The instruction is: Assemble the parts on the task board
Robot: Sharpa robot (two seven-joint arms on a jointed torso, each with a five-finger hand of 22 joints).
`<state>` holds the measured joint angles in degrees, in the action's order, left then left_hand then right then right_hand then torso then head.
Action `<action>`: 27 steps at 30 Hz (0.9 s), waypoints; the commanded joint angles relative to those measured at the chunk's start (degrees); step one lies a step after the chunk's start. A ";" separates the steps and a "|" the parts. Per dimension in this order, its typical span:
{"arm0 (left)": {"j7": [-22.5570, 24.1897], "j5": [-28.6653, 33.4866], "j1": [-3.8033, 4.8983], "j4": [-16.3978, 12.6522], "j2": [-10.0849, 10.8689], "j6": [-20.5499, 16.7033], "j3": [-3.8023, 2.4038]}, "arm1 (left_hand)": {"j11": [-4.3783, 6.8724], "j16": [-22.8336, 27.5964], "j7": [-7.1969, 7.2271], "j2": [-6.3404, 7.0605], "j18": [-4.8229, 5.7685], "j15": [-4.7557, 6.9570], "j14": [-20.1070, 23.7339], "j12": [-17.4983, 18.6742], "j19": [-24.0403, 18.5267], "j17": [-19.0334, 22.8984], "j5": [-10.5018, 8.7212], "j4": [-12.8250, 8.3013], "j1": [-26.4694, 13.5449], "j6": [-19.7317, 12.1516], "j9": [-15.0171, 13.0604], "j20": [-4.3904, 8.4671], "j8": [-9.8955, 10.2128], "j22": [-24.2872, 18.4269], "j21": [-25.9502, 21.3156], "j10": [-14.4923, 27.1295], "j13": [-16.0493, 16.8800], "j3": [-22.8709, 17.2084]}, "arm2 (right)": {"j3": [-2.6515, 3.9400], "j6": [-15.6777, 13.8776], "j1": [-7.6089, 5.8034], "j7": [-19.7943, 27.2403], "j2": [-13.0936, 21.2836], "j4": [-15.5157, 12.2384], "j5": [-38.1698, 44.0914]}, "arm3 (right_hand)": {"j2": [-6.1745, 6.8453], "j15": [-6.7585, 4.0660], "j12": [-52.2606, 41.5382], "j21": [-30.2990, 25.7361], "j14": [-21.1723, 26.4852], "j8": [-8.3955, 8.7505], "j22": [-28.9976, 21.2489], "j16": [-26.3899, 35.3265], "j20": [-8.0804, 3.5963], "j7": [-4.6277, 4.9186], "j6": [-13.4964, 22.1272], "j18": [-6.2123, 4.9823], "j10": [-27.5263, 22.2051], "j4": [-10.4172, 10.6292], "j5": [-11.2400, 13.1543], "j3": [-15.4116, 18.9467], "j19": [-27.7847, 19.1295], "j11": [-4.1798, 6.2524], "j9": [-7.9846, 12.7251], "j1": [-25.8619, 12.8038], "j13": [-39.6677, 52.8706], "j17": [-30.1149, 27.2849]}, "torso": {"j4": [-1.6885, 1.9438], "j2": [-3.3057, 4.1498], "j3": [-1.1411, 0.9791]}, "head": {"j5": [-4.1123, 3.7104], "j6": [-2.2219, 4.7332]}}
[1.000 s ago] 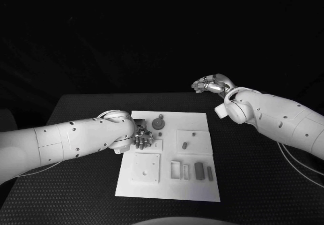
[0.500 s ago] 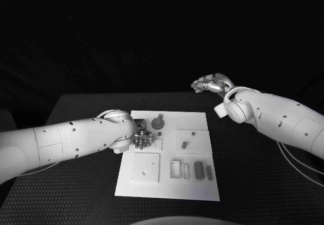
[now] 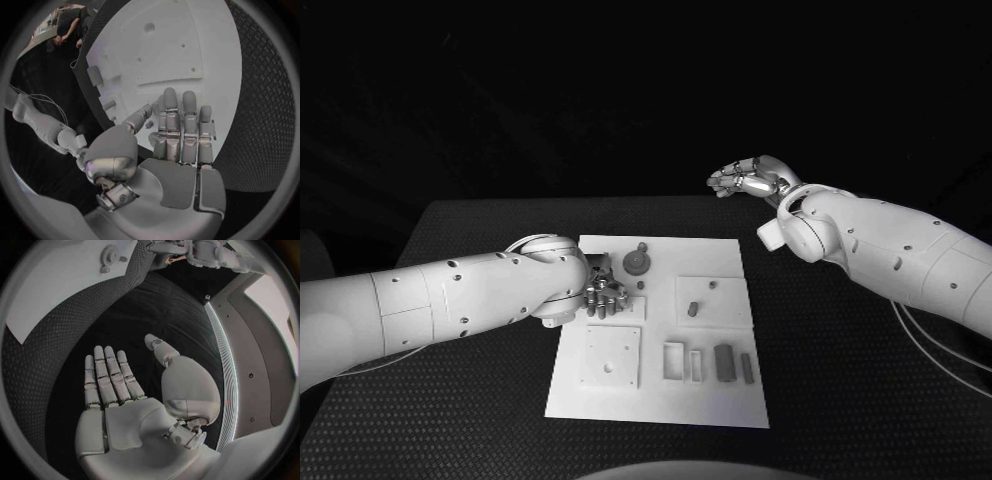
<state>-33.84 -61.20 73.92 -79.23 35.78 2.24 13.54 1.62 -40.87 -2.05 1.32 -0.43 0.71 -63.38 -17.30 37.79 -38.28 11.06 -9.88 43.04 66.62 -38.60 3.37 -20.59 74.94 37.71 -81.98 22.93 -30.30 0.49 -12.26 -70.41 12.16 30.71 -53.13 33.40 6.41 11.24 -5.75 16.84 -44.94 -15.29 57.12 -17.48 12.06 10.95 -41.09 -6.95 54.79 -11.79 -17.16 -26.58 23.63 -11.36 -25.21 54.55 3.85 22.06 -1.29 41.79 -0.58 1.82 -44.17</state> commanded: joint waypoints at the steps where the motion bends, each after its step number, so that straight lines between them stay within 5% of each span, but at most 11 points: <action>1: 1.61 0.26 -0.05 -0.45 -0.31 0.12 -0.05 | -0.24 -0.37 -0.13 1.68 0.43 0.00 0.17 -0.30 -0.37 0.21 -3.19 1.05 -0.27 -0.17 -0.18 1.30 0.37 0.50 0.05 0.15 0.07 0.27 | 0.03 0.75 0.04 0.45 -0.02 -0.09 0.38 | 0.22 0.13 0.28 -0.33 0.20 -0.33 0.07 0.35 -0.02 1.33 0.21 0.80 0.46 -0.35 -0.30 -0.02 -0.49 0.06 0.08 0.35 0.07 -0.10 | 0.00 0.00 0.03 | -0.01 0.01; 2: 1.60 0.22 -0.05 -0.44 -0.29 0.05 -0.05 | -0.23 -0.41 -0.13 2.10 0.43 0.00 0.20 -0.35 -0.40 0.26 -4.67 1.32 -0.47 -0.20 -0.22 1.33 0.40 0.47 0.04 0.18 0.08 0.57 | 0.03 0.75 0.04 0.45 -0.03 -0.09 0.38 | 0.22 0.13 0.29 -0.34 0.21 -0.33 0.07 0.36 -0.02 1.33 0.21 0.80 0.46 -0.36 -0.31 -0.02 -0.50 0.06 0.08 0.35 0.07 -0.11 | 0.00 0.00 0.03 | -0.01 0.03; 9: 1.61 0.05 -0.05 -0.37 -0.06 -0.37 -0.05 | -0.19 -0.53 -0.08 2.99 0.43 0.04 0.30 -0.46 -0.50 0.42 -7.12 1.59 -1.37 -0.24 -0.37 1.48 0.49 0.34 -0.10 0.32 0.10 2.39 | 0.03 0.68 0.06 0.47 -0.02 -0.07 0.38 | 0.23 0.15 0.37 -0.39 0.28 -0.34 0.14 0.40 -0.02 1.35 0.24 0.84 0.48 -0.37 -0.32 0.02 -0.56 0.08 0.11 0.31 0.07 -0.14 | 0.03 0.01 0.02 | -0.06 0.07; 19: 1.58 0.00 -0.05 -0.28 0.55 -1.02 -0.08 | -0.18 -0.55 -0.07 3.13 0.43 0.06 0.30 -0.48 -0.50 0.45 -7.41 1.59 -1.33 -0.23 -0.40 1.54 0.50 0.31 -0.12 0.32 0.10 2.53 | 0.03 0.63 0.12 0.50 0.02 -0.07 0.38 | 0.24 0.17 0.46 -0.44 0.32 -0.35 0.21 0.43 -0.02 1.38 0.26 0.87 0.52 -0.35 -0.31 0.08 -0.60 0.07 0.13 0.22 0.07 -0.17 | 0.01 0.02 0.04 | -0.01 0.05; 24: 1.56 -0.01 -0.04 -0.48 1.05 -1.79 -0.18 | -0.15 -0.66 -0.07 5.75 0.43 0.06 0.32 -0.55 -0.41 0.49 -8.27 2.57 -3.28 -0.25 -0.53 1.56 0.51 0.17 -0.23 0.35 0.12 4.05 | 0.03 0.58 0.16 0.51 0.08 -0.09 0.38 | 0.23 0.18 0.51 -0.47 0.33 -0.36 0.25 0.44 -0.02 1.40 0.26 0.88 0.53 -0.34 -0.30 0.10 -0.62 0.07 0.14 0.19 0.07 -0.19 | 0.03 -0.02 0.04 | 0.00 0.14; 27: 1.68 0.00 0.08 -0.78 1.37 -2.24 -0.60 | -0.10 -0.74 -0.02 6.11 0.43 0.12 0.38 -0.57 -0.45 0.46 -8.26 2.68 -4.24 -0.30 -0.65 1.71 0.49 0.07 -0.35 0.40 0.15 5.11 | 0.03 0.53 0.18 0.51 0.09 -0.08 0.38 | 0.24 0.18 0.53 -0.48 0.34 -0.36 0.27 0.45 -0.02 1.41 0.27 0.89 0.54 -0.34 -0.30 0.12 -0.63 0.07 0.15 0.16 0.07 -0.19 | 0.04 -0.02 0.03 | 0.01 0.20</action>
<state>-33.08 -61.23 73.89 -79.73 37.12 1.26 13.01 1.62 -41.31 -2.05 7.20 -0.44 0.71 -63.38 -17.52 37.36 -37.84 3.05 -7.20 38.95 66.62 -39.17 3.81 -20.36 74.93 37.71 -81.98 23.03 -25.38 0.49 -12.27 -70.26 12.19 30.79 -53.13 33.42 6.41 11.24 -5.53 16.62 -44.94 -15.29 57.31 -17.26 11.97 10.95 -41.10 -7.01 55.00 -11.79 -17.15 -26.58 23.30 -11.15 -25.11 54.55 3.85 21.96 -1.26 41.78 -0.53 1.81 -44.04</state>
